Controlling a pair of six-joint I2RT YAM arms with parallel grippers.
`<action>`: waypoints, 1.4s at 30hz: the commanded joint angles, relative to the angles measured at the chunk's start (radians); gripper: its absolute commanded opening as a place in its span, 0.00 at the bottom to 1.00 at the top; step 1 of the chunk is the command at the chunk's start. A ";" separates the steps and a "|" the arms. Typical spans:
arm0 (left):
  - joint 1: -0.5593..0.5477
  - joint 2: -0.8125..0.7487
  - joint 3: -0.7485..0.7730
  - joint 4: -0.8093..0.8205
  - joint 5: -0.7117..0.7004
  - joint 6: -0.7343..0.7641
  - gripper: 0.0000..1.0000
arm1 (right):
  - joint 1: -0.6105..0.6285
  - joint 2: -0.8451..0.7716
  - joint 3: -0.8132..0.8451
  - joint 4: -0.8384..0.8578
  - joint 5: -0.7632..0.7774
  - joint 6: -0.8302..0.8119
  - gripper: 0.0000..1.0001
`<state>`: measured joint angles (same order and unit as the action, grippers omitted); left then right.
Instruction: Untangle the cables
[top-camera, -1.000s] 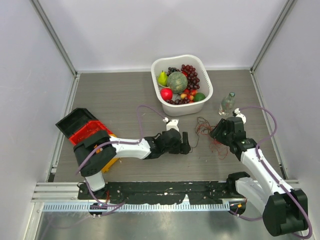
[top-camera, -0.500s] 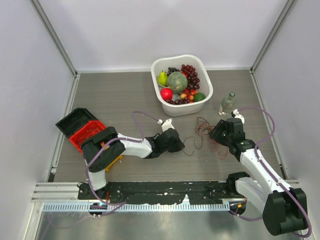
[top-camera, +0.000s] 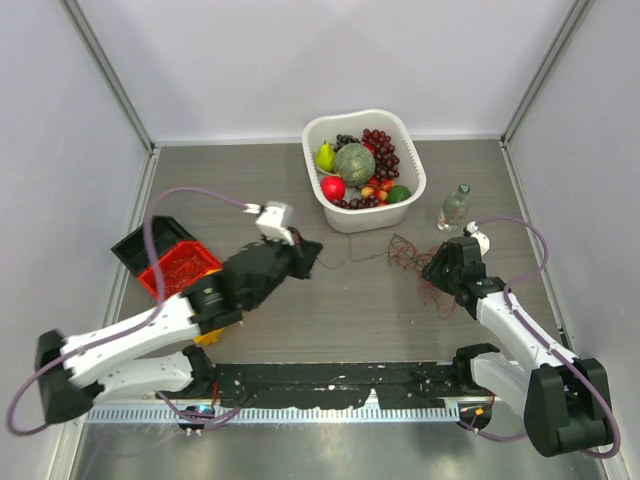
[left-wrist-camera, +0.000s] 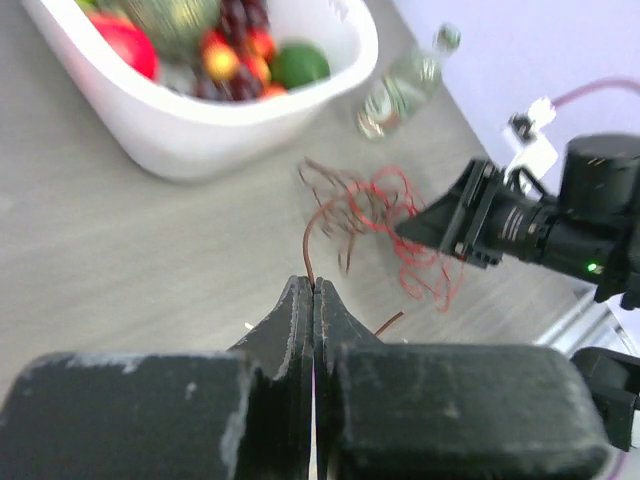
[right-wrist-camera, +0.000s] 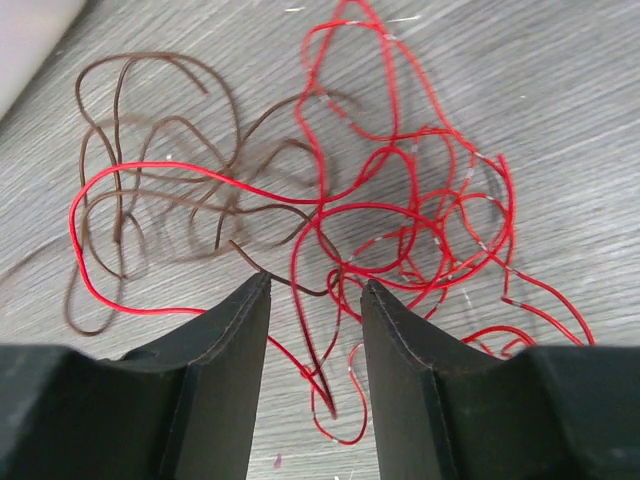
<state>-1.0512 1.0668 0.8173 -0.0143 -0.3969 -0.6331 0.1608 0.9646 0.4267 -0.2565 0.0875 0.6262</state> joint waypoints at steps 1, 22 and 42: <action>0.007 -0.262 0.074 -0.225 -0.187 0.284 0.00 | -0.003 0.034 -0.016 0.046 0.109 0.044 0.45; 0.007 -0.398 0.671 -0.535 -0.129 0.530 0.00 | -0.264 0.117 0.062 0.054 0.182 0.050 0.36; 0.008 -0.396 0.711 -0.529 -0.079 0.492 0.00 | 0.362 -0.070 0.017 0.250 -0.131 0.501 0.62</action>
<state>-1.0451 0.6720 1.5135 -0.5514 -0.4992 -0.1303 0.3649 0.8650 0.4965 -0.1246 -0.1478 0.8753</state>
